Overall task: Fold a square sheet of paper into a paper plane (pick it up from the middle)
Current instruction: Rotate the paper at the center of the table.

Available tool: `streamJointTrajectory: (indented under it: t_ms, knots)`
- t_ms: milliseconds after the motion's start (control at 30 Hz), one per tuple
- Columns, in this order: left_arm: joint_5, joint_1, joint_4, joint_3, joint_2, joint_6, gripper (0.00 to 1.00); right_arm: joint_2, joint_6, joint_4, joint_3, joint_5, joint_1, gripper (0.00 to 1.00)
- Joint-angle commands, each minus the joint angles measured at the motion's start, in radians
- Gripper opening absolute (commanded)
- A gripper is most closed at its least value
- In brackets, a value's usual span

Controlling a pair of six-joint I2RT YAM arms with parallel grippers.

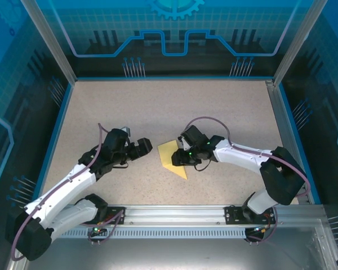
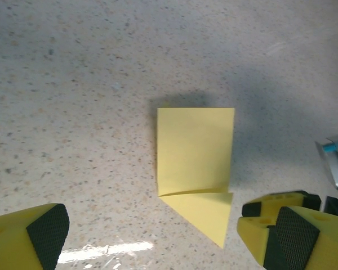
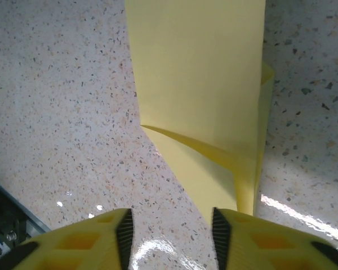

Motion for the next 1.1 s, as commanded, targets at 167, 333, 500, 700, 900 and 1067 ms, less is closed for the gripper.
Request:
streamJointTrajectory:
  t_ms: [167, 333, 500, 700, 900, 1067]
  knots:
    - [0.102, -0.001, 0.100, -0.063, 0.024, 0.005, 0.98, 0.072, -0.108, 0.067, 0.038, -0.086, -0.124, 0.55]
    - [0.114, 0.000, 0.103, -0.079, 0.032, 0.005, 0.98, 0.179, -0.131, 0.074, 0.125, -0.122, -0.147, 0.54]
    - [0.128, 0.000, 0.093, -0.083, 0.038, 0.000, 0.98, 0.299, -0.133, 0.081, 0.192, -0.175, -0.177, 0.47]
    - [0.127, -0.002, 0.059, -0.085, 0.025, -0.011, 0.99, 0.321, -0.076, 0.185, 0.144, -0.215, -0.216, 0.23]
    - [0.125, -0.001, 0.074, -0.105, 0.016, -0.040, 0.99, 0.291, 0.039, 0.399, -0.008, -0.275, -0.271, 0.16]
    - [0.146, -0.001, 0.069, -0.080, 0.043, -0.040, 0.99, 0.230, 0.113, 0.496, -0.127, -0.229, -0.278, 0.25]
